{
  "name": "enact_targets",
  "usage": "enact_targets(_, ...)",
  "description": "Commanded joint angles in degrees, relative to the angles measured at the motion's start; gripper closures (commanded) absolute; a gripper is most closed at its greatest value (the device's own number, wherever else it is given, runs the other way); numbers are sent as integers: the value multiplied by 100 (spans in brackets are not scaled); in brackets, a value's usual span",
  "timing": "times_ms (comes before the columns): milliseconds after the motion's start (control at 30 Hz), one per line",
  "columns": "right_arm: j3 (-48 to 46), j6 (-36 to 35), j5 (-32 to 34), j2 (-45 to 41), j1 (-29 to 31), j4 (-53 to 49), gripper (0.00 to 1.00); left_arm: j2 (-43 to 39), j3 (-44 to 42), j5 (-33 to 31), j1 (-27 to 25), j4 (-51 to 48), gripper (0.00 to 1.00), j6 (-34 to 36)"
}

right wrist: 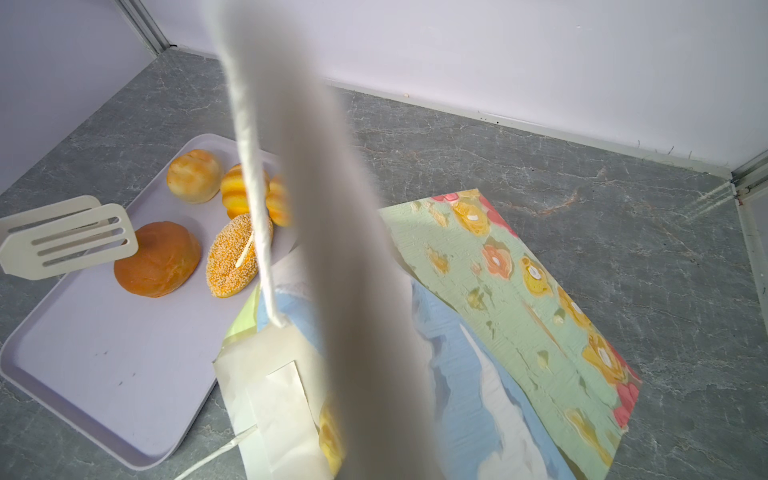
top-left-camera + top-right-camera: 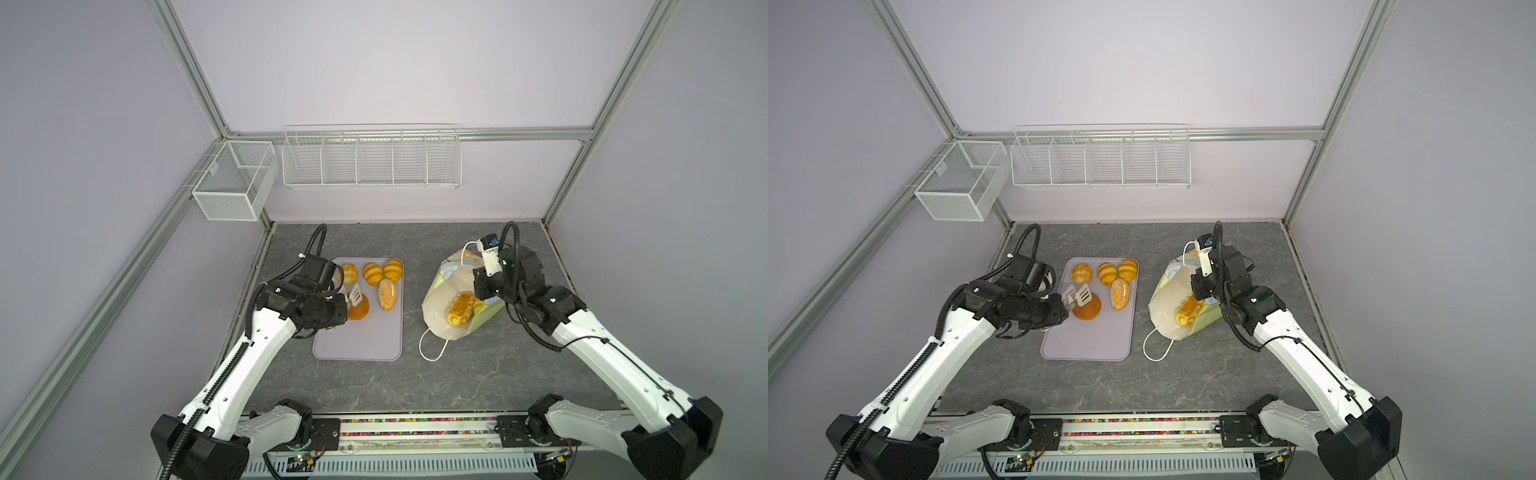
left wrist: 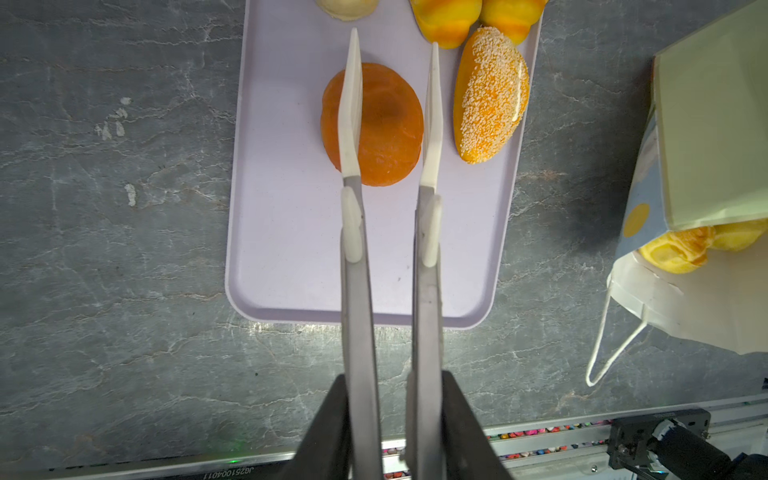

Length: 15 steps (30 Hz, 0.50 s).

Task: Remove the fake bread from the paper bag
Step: 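Swing the left tongs back toward the bag opening held by the right gripper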

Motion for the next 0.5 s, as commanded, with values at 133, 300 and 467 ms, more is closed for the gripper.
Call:
enact_targets(133,-157,-325,-348,-157,-26,297,93,-332,396,529,22,78,77,401)
enact_targets(300,-311,-823,-669,-295,-3,472,93,-556,445,630,-496,541,79,659)
enact_targets(467,-309,-1136,-827,-296,-1,461,93,-806,478,251,-1504,911,83,1004)
